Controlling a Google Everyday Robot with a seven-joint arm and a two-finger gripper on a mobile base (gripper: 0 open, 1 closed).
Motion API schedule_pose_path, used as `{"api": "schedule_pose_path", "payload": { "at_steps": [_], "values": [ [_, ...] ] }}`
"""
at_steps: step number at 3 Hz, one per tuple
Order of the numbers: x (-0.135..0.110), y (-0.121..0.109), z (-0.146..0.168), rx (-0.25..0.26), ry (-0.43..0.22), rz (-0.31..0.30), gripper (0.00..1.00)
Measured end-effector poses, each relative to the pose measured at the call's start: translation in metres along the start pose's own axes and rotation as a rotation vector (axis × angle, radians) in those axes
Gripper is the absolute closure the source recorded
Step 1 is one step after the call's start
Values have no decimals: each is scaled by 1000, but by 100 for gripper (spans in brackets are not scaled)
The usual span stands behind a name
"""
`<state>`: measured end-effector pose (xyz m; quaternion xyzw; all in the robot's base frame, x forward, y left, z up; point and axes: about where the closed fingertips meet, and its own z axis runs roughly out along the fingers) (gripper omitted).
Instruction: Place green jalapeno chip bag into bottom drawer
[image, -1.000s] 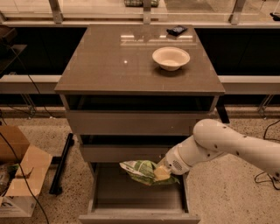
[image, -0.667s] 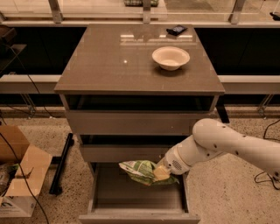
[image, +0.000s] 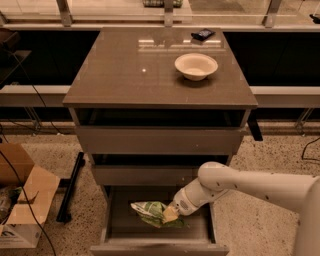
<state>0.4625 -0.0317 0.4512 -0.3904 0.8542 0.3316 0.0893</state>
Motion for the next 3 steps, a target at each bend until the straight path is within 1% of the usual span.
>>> {"api": "schedule_pose_path", "payload": {
  "at_steps": [1, 2, 3],
  "values": [
    [31, -34, 59, -46, 4, 85, 100],
    [64, -68, 107, -74, -4, 161, 82],
    [85, -102, 138, -75, -18, 207, 58]
  ]
}}
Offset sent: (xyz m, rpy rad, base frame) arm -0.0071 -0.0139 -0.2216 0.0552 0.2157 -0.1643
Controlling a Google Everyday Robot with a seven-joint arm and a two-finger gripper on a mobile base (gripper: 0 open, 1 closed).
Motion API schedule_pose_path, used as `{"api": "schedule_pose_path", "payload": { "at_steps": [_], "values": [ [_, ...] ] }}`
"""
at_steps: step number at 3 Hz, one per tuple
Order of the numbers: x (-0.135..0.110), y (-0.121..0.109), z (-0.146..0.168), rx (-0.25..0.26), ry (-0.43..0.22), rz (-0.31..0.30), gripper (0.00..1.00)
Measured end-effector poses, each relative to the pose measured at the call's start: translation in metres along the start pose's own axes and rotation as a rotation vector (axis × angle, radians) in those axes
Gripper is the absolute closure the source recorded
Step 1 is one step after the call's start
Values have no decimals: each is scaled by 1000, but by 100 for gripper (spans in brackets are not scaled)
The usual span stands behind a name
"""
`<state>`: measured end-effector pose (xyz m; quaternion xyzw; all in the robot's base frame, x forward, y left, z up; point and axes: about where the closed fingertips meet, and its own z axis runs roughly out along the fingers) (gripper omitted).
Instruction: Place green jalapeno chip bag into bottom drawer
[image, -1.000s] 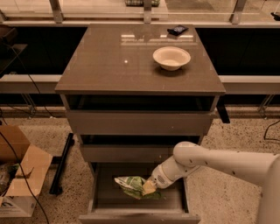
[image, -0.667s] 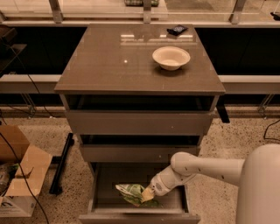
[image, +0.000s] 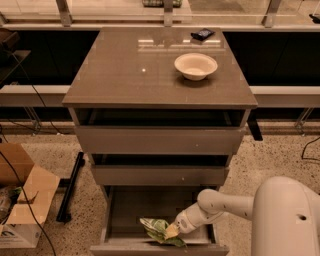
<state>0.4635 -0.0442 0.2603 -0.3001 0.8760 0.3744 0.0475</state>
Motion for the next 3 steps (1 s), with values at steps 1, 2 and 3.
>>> {"api": "schedule_pose_path", "payload": {
  "at_steps": [1, 2, 3],
  "values": [
    [0, -30, 14, 17, -38, 22, 35],
    [-1, -56, 29, 33, -63, 46, 12],
    [-1, -56, 30, 31, -63, 46, 0]
  ]
}}
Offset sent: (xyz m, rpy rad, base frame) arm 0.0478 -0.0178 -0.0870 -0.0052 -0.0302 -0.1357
